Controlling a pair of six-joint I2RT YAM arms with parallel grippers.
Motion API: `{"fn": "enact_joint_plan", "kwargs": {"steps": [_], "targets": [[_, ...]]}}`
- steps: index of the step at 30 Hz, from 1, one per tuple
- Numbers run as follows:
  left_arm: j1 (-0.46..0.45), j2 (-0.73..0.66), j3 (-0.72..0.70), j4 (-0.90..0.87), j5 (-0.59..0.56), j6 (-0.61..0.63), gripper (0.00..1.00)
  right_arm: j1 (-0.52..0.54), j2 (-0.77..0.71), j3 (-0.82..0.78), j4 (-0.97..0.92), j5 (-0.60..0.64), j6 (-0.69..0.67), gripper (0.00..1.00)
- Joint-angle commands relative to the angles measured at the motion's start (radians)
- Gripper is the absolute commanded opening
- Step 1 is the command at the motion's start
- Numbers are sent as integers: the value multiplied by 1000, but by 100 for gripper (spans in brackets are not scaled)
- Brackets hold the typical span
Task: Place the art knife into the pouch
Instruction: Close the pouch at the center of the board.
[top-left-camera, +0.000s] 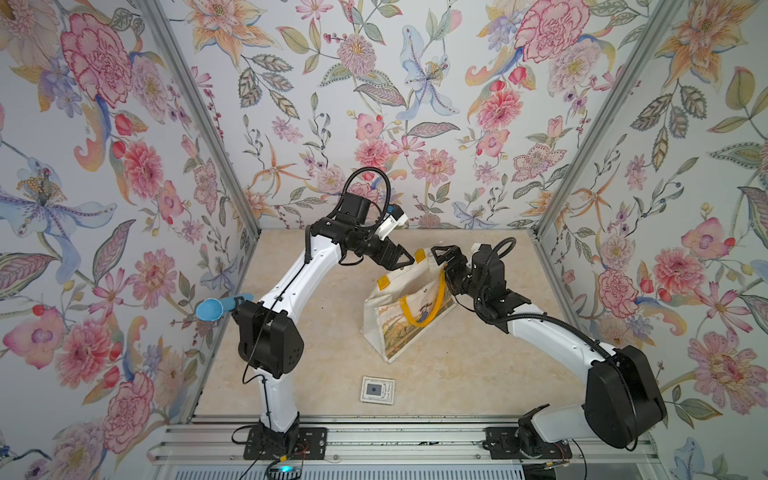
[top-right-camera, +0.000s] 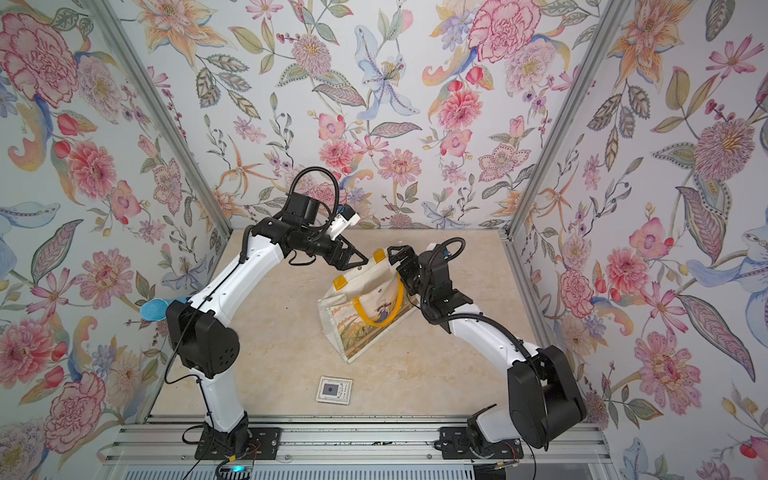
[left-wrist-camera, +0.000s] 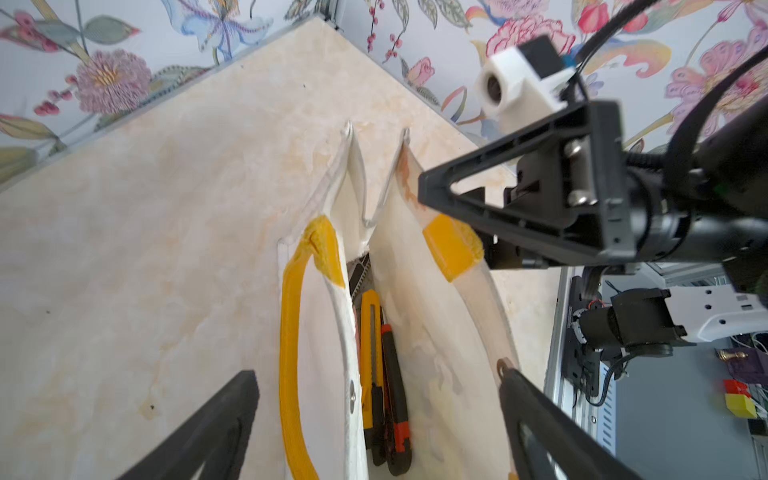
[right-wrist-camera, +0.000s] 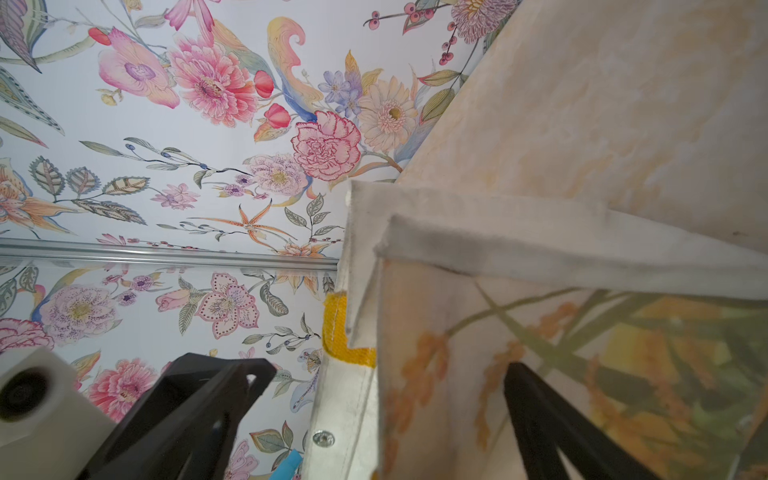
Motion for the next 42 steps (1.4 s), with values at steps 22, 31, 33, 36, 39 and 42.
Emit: {"fn": "enact_joint_plan", "kwargs": {"steps": [22,31,33,36,39,42], "targets": [[-128,34,7,-27,127,16,95,11,83,83,2,-64,2,100],[-219,61,16,-84,-63,29,91,22,79,93,-10,-61,2,100],[-241,68,18,-93,-130,31,87,20,72,85,-13,-56,6,100],[-265,76,29,-106,-259,24,76,13,64,74,-12,-49,19,100],[-277,79,41,-112,-372,18,52,3,52,73,-25,-50,21,100],[-284,84,43,-123,-466,22,44,-12,40,87,-73,-54,7,100]]}}
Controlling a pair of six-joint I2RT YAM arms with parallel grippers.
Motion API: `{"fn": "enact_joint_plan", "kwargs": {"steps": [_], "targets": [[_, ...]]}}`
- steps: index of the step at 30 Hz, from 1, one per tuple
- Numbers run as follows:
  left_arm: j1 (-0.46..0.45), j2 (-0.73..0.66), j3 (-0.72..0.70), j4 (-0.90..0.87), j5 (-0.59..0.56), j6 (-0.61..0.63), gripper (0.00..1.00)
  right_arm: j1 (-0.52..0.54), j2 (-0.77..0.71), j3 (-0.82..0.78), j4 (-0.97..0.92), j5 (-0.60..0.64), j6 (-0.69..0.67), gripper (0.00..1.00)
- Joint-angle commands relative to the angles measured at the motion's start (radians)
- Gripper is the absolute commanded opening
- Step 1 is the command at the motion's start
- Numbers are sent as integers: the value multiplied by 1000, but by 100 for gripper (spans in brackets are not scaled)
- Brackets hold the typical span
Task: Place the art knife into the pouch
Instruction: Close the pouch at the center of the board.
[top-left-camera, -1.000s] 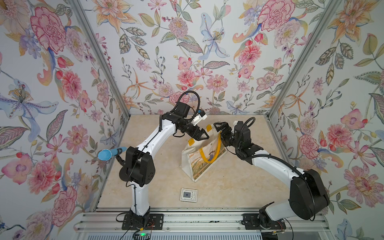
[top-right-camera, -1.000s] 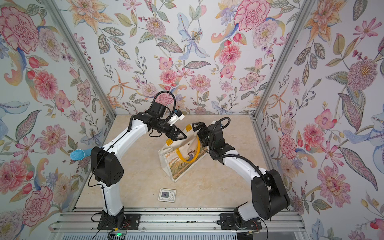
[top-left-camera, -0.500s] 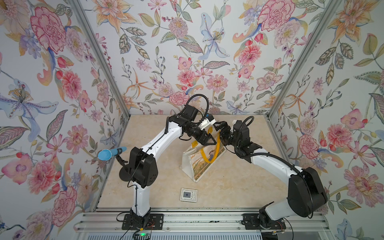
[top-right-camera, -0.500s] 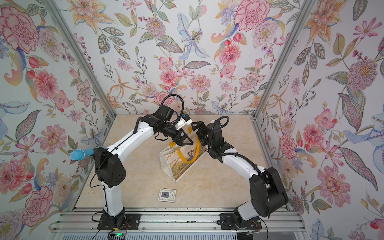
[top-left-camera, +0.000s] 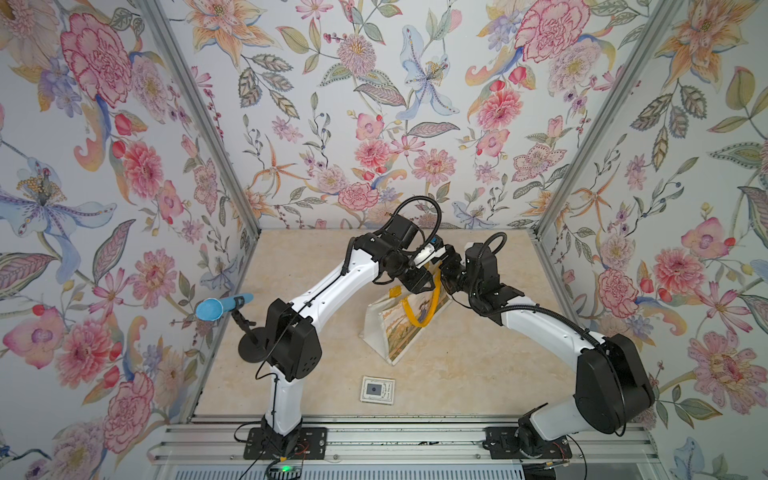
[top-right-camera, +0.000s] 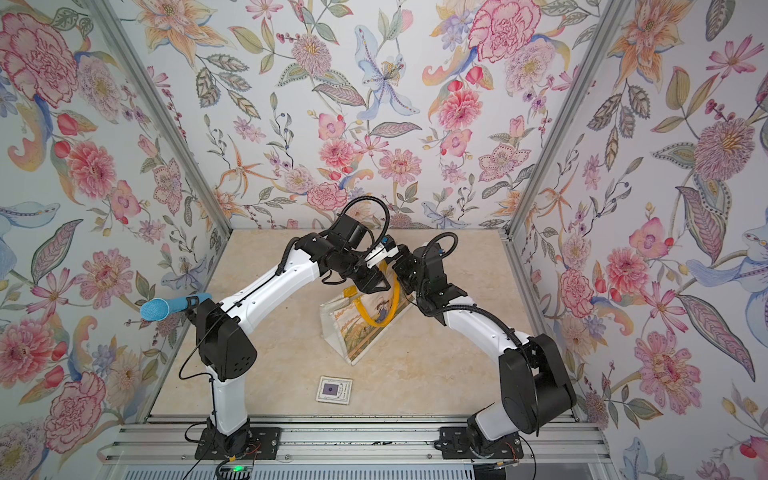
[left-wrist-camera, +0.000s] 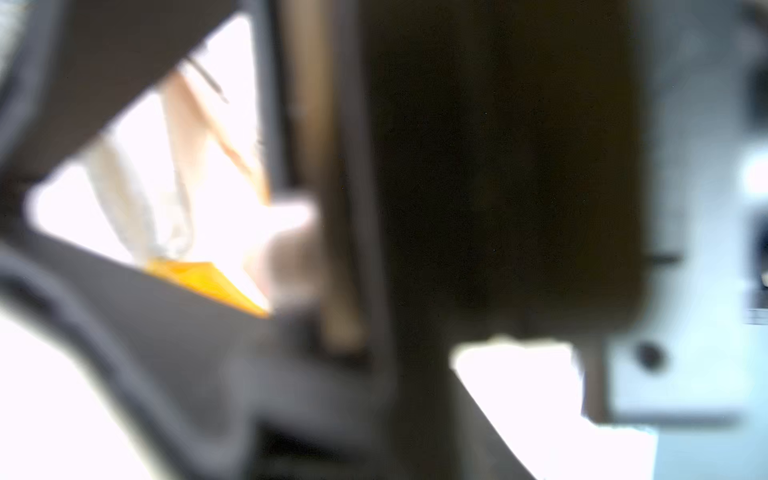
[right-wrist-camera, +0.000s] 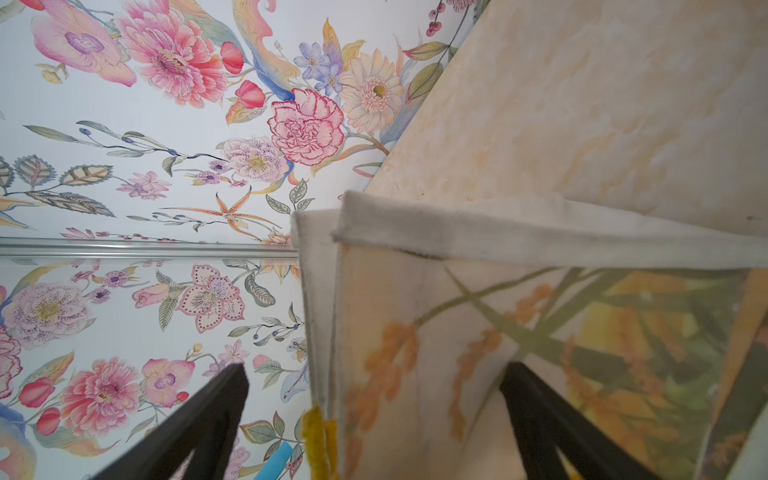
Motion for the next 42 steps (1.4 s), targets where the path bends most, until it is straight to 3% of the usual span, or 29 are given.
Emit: {"fn": "enact_joint_plan", "kwargs": {"steps": [1,5,7,9,10,11,19,26,31,35,42], "targets": [[-26,29,8,-70,-173,19,42,-14,-38,31,-28,-22,-2,100],[-39,40,6,-79,-227,31,32,-37,-41,95,-160,-20,-45,100],[-47,48,4,-82,-250,37,20,-44,-39,113,-187,-19,-61,100],[-51,53,-1,-84,-254,41,15,-55,-33,131,-197,-31,-71,100],[-51,54,-4,-82,-253,42,3,-64,-27,145,-209,-41,-79,100],[-55,54,-8,-77,-263,41,0,-71,-16,163,-227,-53,-86,100],[-100,34,-24,-75,-230,108,0,-107,36,270,-298,-132,-119,100],[-152,9,-33,-75,-281,150,0,-113,67,402,-446,-181,-183,100],[-166,-2,-38,-68,-315,155,0,-115,127,539,-707,-157,-263,98],[-165,-10,-44,-68,-350,158,0,-115,141,528,-789,-173,-287,93],[-165,-31,-74,-58,-403,164,0,-129,148,569,-924,-177,-367,94]]}}
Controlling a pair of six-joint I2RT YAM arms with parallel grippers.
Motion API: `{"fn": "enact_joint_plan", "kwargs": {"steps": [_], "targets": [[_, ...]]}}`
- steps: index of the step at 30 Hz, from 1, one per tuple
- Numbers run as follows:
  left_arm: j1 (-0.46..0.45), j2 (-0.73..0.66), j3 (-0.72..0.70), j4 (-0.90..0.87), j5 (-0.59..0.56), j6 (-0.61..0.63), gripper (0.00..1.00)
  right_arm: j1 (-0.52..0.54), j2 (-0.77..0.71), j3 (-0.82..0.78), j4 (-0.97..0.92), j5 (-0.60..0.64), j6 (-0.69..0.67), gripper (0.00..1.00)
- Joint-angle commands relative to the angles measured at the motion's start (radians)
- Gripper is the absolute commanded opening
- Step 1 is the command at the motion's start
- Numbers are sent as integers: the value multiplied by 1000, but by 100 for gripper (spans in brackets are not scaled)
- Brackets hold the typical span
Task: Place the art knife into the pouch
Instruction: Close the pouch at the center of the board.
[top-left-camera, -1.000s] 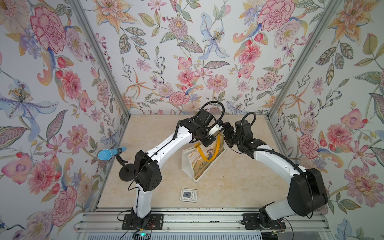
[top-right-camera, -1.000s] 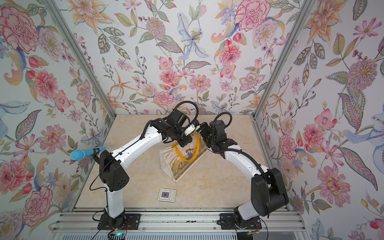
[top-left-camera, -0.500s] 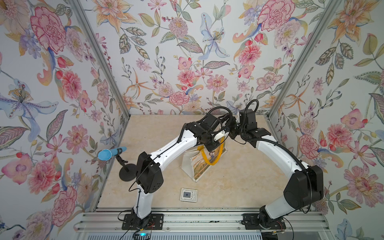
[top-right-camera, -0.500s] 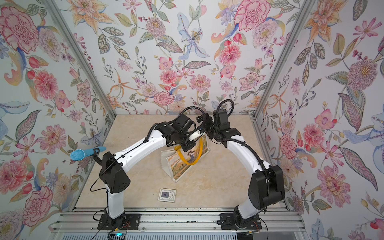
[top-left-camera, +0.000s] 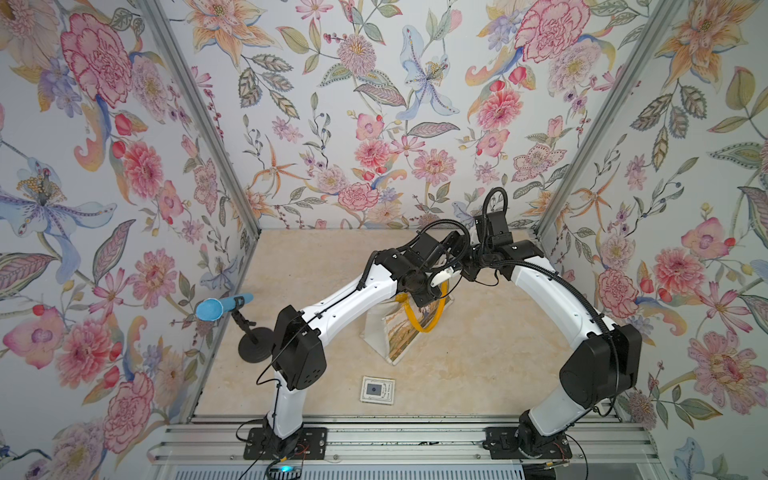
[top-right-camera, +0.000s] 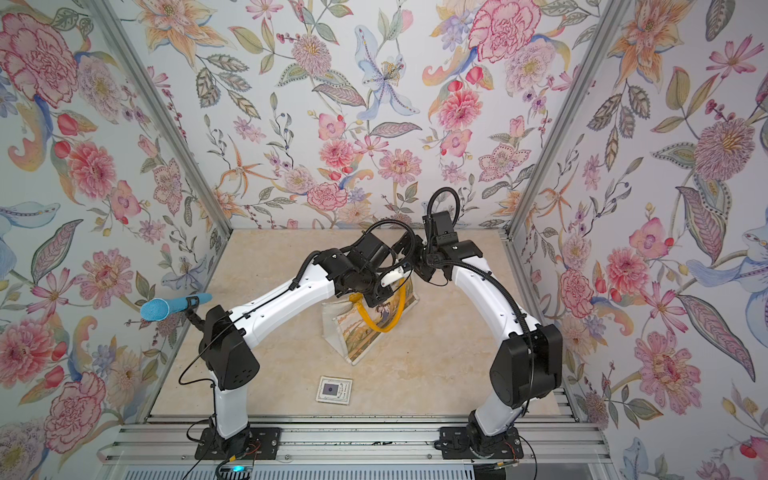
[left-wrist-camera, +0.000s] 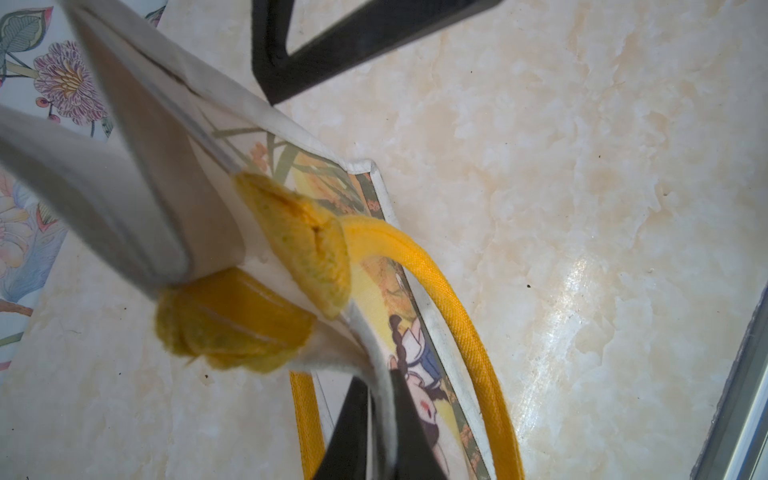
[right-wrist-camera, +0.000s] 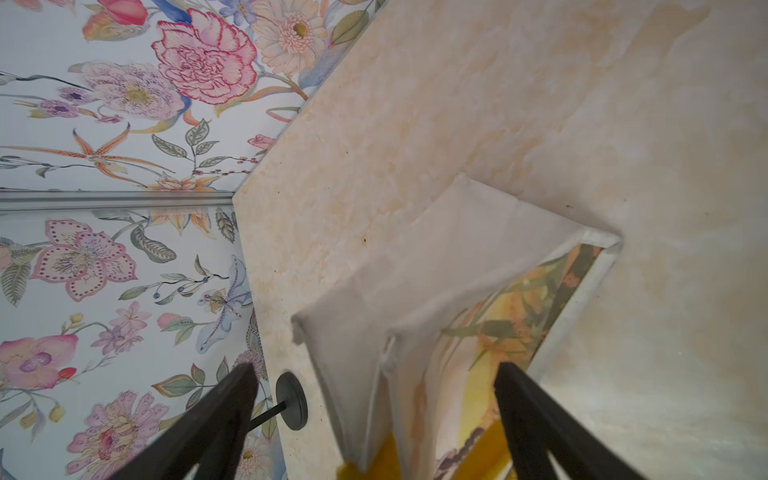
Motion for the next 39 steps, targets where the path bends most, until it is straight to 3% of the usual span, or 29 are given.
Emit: {"fn": "enact_joint_plan", "kwargs": {"steps": [1,12,19,23,27,28,31,34,36,39], "targets": [[-10,-13,-33,-58,-54,18,0,-9,7,55,-130,-13,-69,94],[-17,-26,-46,-55,-58,26,0,11,129,180,-171,-20,-110,96],[-25,-35,-51,-57,-75,25,0,19,193,190,-212,20,-141,86],[-26,-30,-56,-60,-88,26,0,20,198,197,-213,69,-140,63],[-27,-30,-62,-62,-104,30,0,15,200,206,-213,106,-142,18],[-27,-30,-63,-63,-111,31,0,14,205,209,-213,103,-142,11],[-26,-34,-64,-63,-129,33,0,10,220,211,-213,101,-137,0],[-21,-46,-69,-61,-158,28,1,10,225,210,-213,116,-127,0],[-14,-59,-76,-55,-176,18,23,6,218,213,-211,134,-120,0],[12,-91,-74,-49,-140,-1,46,1,201,218,-211,154,-109,0]]}}
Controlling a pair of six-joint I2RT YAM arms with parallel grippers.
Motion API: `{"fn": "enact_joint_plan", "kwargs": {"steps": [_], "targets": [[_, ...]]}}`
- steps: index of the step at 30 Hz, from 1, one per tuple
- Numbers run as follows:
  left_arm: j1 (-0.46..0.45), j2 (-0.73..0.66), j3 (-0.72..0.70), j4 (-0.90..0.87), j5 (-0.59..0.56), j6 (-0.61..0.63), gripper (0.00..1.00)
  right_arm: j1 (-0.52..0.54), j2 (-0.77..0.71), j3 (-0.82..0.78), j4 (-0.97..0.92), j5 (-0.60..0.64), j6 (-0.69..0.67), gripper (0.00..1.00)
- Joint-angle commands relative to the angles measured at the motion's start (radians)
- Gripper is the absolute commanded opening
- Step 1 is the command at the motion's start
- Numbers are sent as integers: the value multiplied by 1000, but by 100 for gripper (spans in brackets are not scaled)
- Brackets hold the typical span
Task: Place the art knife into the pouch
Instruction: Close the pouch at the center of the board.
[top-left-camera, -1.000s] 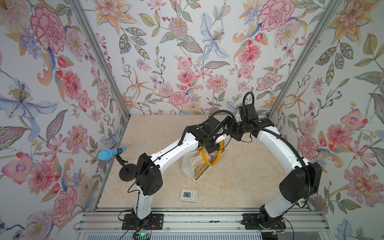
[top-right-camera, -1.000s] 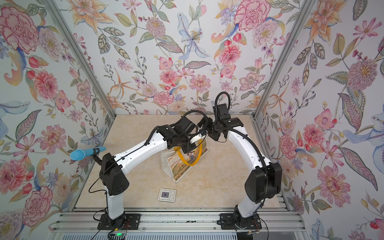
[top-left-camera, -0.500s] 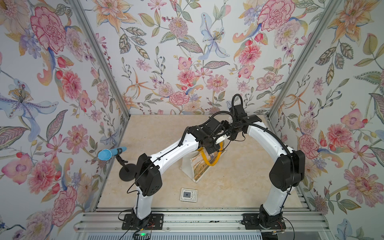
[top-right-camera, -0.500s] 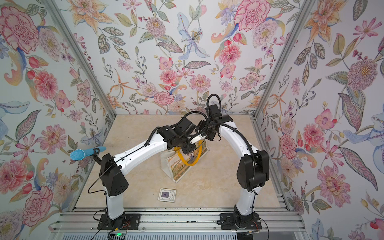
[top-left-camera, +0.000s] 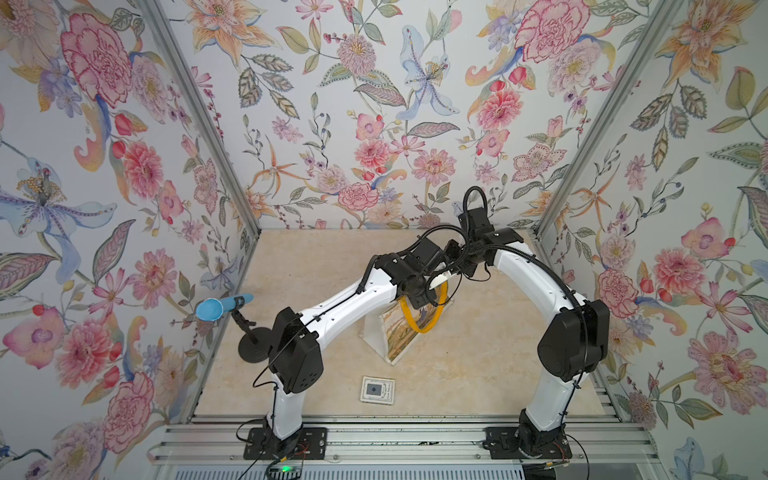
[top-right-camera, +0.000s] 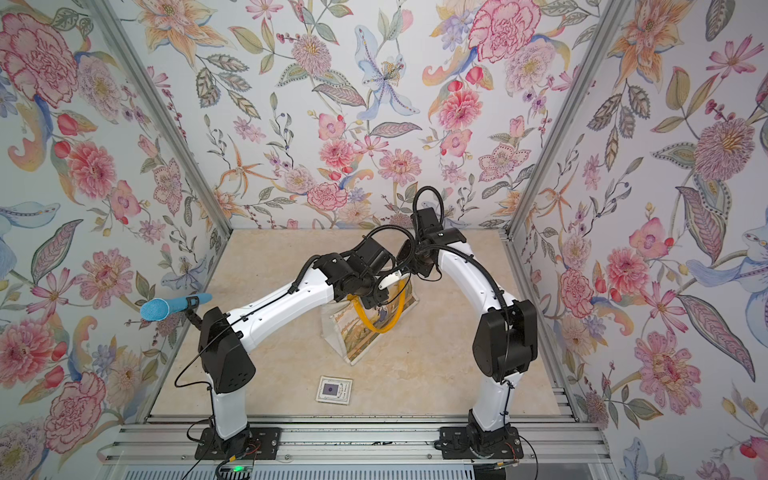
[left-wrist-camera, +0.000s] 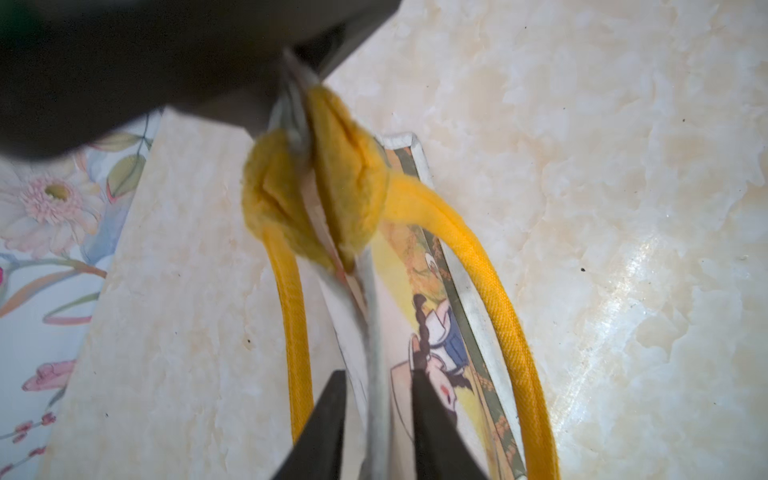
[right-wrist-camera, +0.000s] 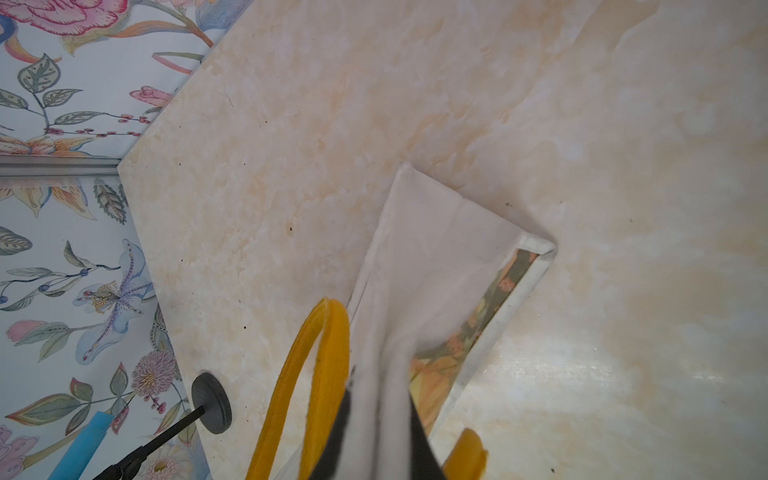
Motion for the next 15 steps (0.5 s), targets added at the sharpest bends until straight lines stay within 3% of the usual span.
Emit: {"fn": "enact_joint_plan", "kwargs": {"steps": [1,3,8,13,15], "targets": [[33,-71,-12,-52,15,-14,51,-14,-7,26,-17,85,19,0],[53,-96,-22,-52,28,-20,61,-17,-11,29,-18,89,26,0],[70,-149,-76,-60,1,-27,66,-20,-7,50,-18,92,32,0],[93,-204,-83,-73,43,-63,82,-25,10,58,-17,85,31,0],[107,-224,-91,-85,91,-69,97,-26,17,65,-15,79,31,0]]}}
